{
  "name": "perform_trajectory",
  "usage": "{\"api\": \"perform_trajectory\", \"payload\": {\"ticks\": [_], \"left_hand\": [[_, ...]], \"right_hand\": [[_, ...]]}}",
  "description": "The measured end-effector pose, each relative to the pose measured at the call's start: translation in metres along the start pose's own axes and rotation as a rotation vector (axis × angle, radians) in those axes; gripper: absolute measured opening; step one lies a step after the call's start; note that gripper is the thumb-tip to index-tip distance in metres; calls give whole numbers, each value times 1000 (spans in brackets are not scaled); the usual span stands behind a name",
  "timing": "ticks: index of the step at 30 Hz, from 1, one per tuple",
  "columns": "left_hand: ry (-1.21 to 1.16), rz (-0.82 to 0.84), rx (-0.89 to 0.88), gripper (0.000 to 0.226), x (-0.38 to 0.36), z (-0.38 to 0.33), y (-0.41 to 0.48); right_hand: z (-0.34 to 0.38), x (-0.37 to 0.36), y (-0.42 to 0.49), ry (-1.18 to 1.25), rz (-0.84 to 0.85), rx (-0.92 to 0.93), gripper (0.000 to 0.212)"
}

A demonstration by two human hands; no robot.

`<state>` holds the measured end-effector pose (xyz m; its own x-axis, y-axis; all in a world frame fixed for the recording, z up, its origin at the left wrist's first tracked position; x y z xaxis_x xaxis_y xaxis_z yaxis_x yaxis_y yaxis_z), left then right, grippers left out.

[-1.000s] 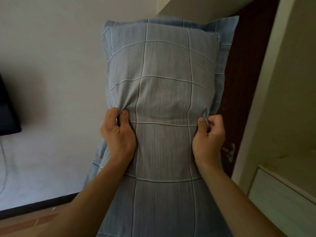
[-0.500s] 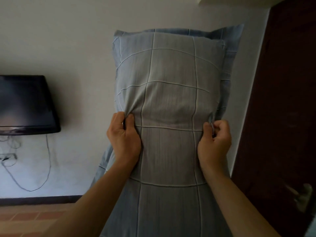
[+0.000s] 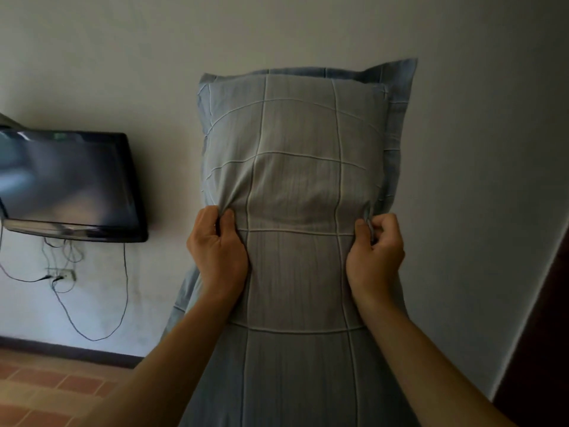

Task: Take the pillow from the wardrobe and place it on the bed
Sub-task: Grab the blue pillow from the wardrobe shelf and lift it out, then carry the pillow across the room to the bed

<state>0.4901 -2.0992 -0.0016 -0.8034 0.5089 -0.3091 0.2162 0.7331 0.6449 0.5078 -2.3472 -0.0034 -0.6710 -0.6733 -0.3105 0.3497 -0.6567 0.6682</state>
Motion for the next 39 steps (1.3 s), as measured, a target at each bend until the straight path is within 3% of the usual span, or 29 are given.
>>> {"api": "perform_trajectory", "payload": {"ticks": [13, 26, 39], "left_hand": [[265, -238, -50, 31, -1, 130, 123], [584, -531, -220, 30, -30, 230, 208], [766, -795, -263, 26, 7, 287, 282]], "right_hand": [[-61, -230, -49, 204, 252, -113, 17], [-150, -452, -98, 478, 546, -293, 16], [-127, -601, -180, 726, 714, -391, 19]]}}
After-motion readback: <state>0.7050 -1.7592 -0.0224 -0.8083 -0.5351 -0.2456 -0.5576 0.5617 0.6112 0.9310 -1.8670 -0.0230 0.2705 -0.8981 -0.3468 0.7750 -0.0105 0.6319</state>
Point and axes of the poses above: each hand's wrist, its own y-axis towards the middle knuckle, its own x-axis out of the back of the hand, z = x × y, the point moved 5 cm from there along y, towards the middle knuckle, and after that the axes turned 13 degrees about -z, right-handed, at the moved point
